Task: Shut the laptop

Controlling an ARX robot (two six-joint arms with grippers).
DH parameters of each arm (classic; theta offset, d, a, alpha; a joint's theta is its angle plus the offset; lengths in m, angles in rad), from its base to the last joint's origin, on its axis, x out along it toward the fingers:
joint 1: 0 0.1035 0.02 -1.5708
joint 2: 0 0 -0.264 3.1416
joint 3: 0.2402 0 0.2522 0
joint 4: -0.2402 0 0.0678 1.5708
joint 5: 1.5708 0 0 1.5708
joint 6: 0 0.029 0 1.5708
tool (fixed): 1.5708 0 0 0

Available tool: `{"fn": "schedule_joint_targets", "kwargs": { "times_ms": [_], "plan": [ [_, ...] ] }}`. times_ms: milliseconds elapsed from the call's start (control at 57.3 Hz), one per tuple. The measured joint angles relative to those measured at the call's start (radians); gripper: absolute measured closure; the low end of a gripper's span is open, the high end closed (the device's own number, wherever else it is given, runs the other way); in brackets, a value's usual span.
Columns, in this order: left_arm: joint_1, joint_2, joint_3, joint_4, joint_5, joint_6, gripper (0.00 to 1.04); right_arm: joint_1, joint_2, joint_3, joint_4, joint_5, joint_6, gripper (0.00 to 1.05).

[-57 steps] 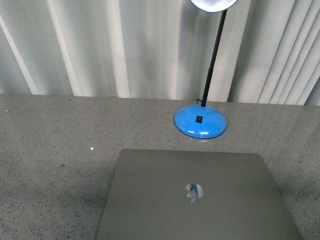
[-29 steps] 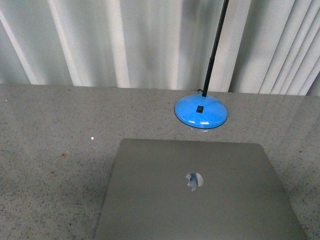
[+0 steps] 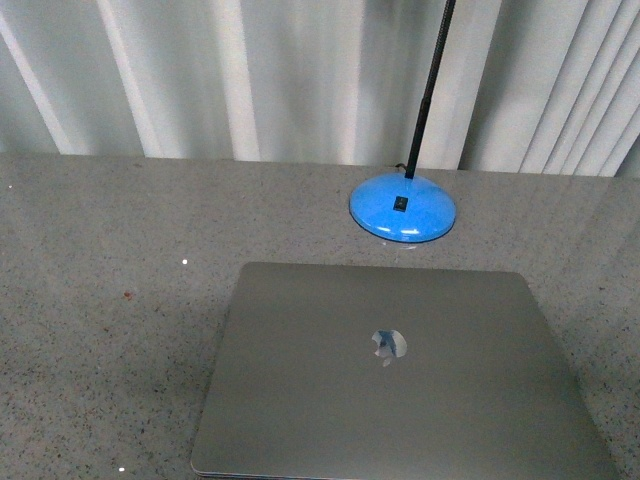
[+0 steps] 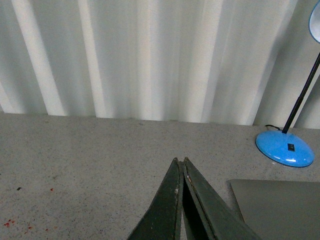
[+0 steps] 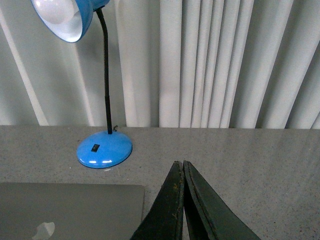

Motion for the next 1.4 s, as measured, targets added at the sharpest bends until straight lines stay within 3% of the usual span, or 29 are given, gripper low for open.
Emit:
{"fn": "schedule_joint_targets", "kwargs": {
  "times_ms": [367,454,594,943,995,1397],
  "plan": [
    [0.0,-0.093,0.0,-0.093,0.0,0.0,1.01,0.0,-0.107,0.0,-0.106,0.0,0.0,1.02],
    [0.0,-0.225,0.0,-0.256,0.0,0.0,1.01,0.0,-0.13,0.0,-0.129,0.0,0.0,1.02],
    [0.0,-0.257,0.0,-0.262,0.0,0.0,1.01,0.0,-0.278,0.0,-0.3,0.0,-0.001,1.02],
    [0.0,-0.26,0.0,-0.266,0.0,0.0,1.01,0.0,-0.301,0.0,-0.308,-0.001,-0.002,1.01],
    [0.0,-0.26,0.0,-0.266,0.001,0.0,0.99,0.0,-0.301,0.0,-0.308,0.0,-0.003,0.92],
    [0.0,-0.26,0.0,-0.266,0.001,0.0,0.23,0.0,-0.301,0.0,-0.308,0.0,-0.003,0.18]
  ]
}}
